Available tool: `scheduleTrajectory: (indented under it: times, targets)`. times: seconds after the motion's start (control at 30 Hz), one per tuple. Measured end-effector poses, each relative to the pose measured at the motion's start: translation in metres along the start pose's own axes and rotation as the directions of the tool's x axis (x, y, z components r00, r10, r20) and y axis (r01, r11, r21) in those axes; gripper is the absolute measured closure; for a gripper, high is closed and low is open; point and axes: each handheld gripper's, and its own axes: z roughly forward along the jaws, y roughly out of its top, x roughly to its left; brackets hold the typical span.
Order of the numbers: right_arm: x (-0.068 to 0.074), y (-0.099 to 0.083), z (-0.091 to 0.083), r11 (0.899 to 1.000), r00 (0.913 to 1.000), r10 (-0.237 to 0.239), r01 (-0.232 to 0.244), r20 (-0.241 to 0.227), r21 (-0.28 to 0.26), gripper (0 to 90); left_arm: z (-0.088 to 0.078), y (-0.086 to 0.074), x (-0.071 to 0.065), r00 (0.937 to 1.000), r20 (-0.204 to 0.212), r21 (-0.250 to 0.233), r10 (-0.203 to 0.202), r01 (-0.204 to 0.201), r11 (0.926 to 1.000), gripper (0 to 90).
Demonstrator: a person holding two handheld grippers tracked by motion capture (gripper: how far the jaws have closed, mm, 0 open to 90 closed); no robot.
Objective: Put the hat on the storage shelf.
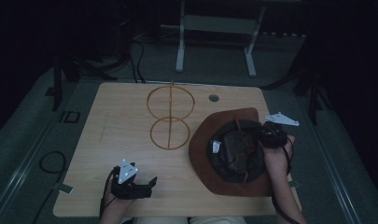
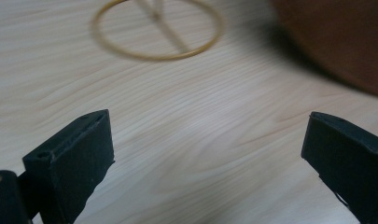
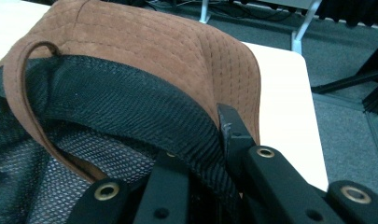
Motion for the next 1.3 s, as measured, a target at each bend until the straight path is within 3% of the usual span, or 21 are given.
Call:
scheduleTrajectory:
  times: [0.07,0.17,0.33,0.4,0.47,0.5,0.57,0.7,0.87,0.97,1.1,1.23,1.3]
  targets:
    - [-0.001,-0.001,-0.001,1.000,1.0000,-0.001,0.001,0.001,0.002,83.6,0.001,0.004,-0.004,0.9999,0.011,0.001,0.008,-0.008,1.0000,2.8]
    - [-0.004,-0.005,-0.005,1.000,1.0000,0.005,-0.005,0.003,0.001,83.6,0.006,0.027,-0.021,0.9971,0.068,-0.011,0.034,-0.034,0.9994,2.8]
    - [-0.004,-0.007,-0.008,1.000,0.9999,0.012,-0.012,0.000,-0.003,83.6,0.013,0.045,-0.032,0.9933,0.102,-0.018,0.053,-0.052,0.9985,2.8]
    - [-0.003,-0.008,-0.009,1.000,0.9999,0.013,-0.013,-0.004,-0.005,83.5,0.020,0.058,-0.040,0.9888,0.131,-0.027,0.072,-0.069,0.9972,2.8]
    - [-0.002,-0.008,-0.010,1.000,1.0000,0.009,-0.009,0.000,-0.003,83.6,0.022,0.062,-0.042,0.9881,0.132,-0.029,0.078,-0.075,0.9968,3.1]
    - [-0.002,-0.008,-0.010,1.000,0.9999,0.011,-0.011,-0.001,-0.004,83.6,0.025,0.069,-0.046,0.9837,0.155,-0.038,0.090,-0.085,0.9956,4.7]
    - [-0.002,-0.008,-0.009,1.000,1.0000,0.008,-0.008,-0.002,-0.002,83.5,0.027,0.073,-0.048,0.9837,0.153,-0.040,0.095,-0.090,0.9951,4.7]
    - [0.001,-0.009,-0.008,1.000,1.0000,0.004,-0.004,-0.008,-0.002,83.5,0.039,0.095,-0.059,0.9763,0.184,-0.060,0.114,-0.105,0.9927,4.7]
    - [0.002,-0.010,-0.007,1.000,0.9999,0.005,-0.005,-0.011,0.002,83.5,0.052,0.120,-0.074,0.9760,0.178,-0.076,0.126,-0.114,0.9906,6.4]
    - [0.003,-0.009,-0.008,1.000,0.9999,-0.001,0.001,-0.014,0.000,83.5,0.061,0.134,-0.084,0.9739,0.156,-0.085,0.165,-0.153,0.9845,7.7]
    - [0.004,-0.007,-0.010,1.000,0.9997,-0.009,0.009,-0.020,-0.003,83.5,0.076,0.149,-0.093,0.9712,0.177,-0.072,0.159,-0.149,0.9862,7.9]
    - [0.005,-0.006,-0.011,1.000,0.9995,0.004,-0.005,-0.031,-0.011,83.4,0.091,0.159,-0.104,0.9767,0.120,-0.038,0.178,-0.175,0.9839,11.5]
    - [0.005,-0.006,-0.011,1.000,0.9995,0.005,-0.005,-0.031,-0.011,83.4,0.091,0.159,-0.104,0.9767,0.120,-0.038,0.178,-0.175,0.9839,13.7]
